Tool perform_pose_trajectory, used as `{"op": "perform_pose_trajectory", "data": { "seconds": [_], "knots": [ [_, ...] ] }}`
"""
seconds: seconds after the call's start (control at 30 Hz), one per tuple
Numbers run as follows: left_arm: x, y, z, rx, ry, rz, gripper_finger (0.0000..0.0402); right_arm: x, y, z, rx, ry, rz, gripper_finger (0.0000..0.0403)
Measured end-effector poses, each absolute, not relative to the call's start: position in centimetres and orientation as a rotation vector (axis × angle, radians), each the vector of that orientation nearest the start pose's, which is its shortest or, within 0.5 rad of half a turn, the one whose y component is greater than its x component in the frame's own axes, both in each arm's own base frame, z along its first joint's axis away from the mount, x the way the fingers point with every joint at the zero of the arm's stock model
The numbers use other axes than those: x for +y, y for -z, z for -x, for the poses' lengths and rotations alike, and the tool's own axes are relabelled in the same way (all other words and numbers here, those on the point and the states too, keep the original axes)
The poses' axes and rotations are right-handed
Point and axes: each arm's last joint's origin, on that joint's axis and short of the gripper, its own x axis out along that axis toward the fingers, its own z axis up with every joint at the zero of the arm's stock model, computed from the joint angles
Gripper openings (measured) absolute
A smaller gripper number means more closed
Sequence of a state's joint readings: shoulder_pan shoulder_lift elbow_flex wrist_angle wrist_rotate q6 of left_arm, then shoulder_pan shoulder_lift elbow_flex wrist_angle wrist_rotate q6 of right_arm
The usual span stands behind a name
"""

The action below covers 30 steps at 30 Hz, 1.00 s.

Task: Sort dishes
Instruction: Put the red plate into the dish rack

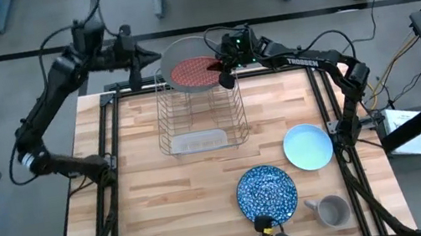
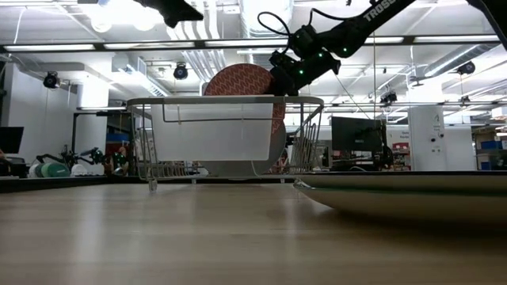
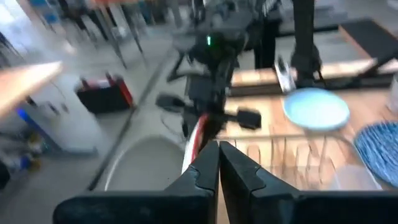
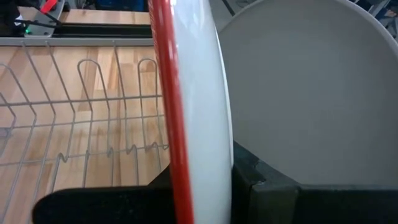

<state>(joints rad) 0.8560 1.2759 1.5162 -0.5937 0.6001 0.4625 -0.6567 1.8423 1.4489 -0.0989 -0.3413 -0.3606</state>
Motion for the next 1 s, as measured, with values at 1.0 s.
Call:
{"op": "perform_pose_trajectory", "data": {
  "seconds": [1.0],
  "knots": [
    [16.4, -36.2, -16.2, 0.081, -0.361, -0.307, 0.0001, -25.5, -22.4, -36.3, 0.555, 0.195, 0.056, 0.0022]
  ]
}}
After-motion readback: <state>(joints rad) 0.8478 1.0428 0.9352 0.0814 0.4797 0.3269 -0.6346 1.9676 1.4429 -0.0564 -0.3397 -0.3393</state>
